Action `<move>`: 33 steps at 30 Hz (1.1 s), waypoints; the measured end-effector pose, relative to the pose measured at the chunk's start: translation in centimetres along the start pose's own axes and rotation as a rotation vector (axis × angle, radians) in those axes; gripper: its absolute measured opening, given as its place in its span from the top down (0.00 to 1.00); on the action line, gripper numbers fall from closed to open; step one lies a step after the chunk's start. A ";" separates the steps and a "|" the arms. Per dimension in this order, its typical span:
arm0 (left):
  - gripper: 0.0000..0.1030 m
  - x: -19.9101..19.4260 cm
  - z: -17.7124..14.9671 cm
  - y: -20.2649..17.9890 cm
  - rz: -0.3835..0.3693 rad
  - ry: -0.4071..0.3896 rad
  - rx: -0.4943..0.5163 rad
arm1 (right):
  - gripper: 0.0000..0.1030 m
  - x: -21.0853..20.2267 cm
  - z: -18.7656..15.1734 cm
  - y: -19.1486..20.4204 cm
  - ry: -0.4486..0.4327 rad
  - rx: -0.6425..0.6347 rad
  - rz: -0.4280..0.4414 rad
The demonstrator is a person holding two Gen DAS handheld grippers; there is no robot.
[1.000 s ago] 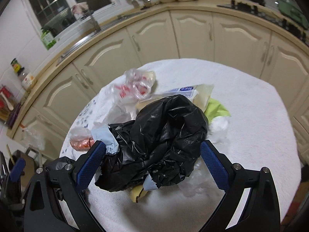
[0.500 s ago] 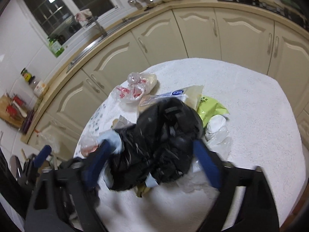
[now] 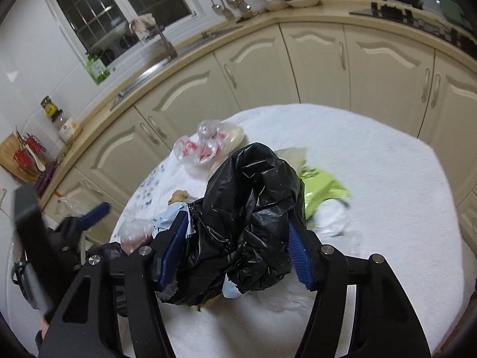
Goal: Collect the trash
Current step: 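Grasp the large black trash bag with the right tool while the left tool grasps a clear plastic bag, then lift the black bag with the right tool while the left tool lifts the clear bag toward the bin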
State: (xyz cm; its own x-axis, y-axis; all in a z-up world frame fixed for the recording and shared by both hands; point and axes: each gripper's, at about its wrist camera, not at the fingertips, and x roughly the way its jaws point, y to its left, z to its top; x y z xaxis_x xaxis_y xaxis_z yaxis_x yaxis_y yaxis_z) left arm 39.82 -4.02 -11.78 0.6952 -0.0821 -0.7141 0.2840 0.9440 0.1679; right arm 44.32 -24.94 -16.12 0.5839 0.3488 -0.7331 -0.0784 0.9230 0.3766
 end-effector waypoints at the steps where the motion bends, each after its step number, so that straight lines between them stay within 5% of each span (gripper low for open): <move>1: 0.01 0.7 0.2 -0.1 -0.015 0.017 0.009 | 0.38 -0.3 0.0 -0.2 -0.001 -0.002 -0.005; 4: 0.02 2.4 0.3 -1.0 -0.049 0.079 0.039 | 0.38 -0.8 -0.2 -0.8 0.003 0.003 -0.011; 6: 0.13 3.6 0.3 -1.4 -0.083 0.125 0.038 | 0.38 -0.8 -0.4 -1.2 0.005 0.012 -0.016; 8: 0.40 4.2 0.5 -1.7 -0.104 0.142 0.026 | 0.39 -1.0 -0.5 -1.6 0.006 0.018 -0.007; 11: 0.57 4.2 0.8 -1.7 -0.132 0.129 0.003 | 0.40 -1.7 -0.7 -2.1 -0.004 0.026 0.003; 18: 0.63 3.5 1.1 -1.5 -0.199 0.103 -0.068 | 0.41 -4.1 -1.6 -3.3 -0.034 0.043 0.019; 33: 0.65 -4.2 -2.1 -1.2 -0.251 0.032 -0.196 | 0.41 -9.6 -3.9 -7.2 -0.112 0.112 0.030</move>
State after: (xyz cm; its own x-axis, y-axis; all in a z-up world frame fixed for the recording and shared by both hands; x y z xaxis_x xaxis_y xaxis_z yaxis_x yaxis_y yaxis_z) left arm 35.15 -4.19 -10.38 0.5975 -0.3130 -0.7382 0.3093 0.9394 -0.1479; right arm 36.12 -34.33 -13.99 0.6697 0.3494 -0.6553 -0.0103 0.8867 0.4623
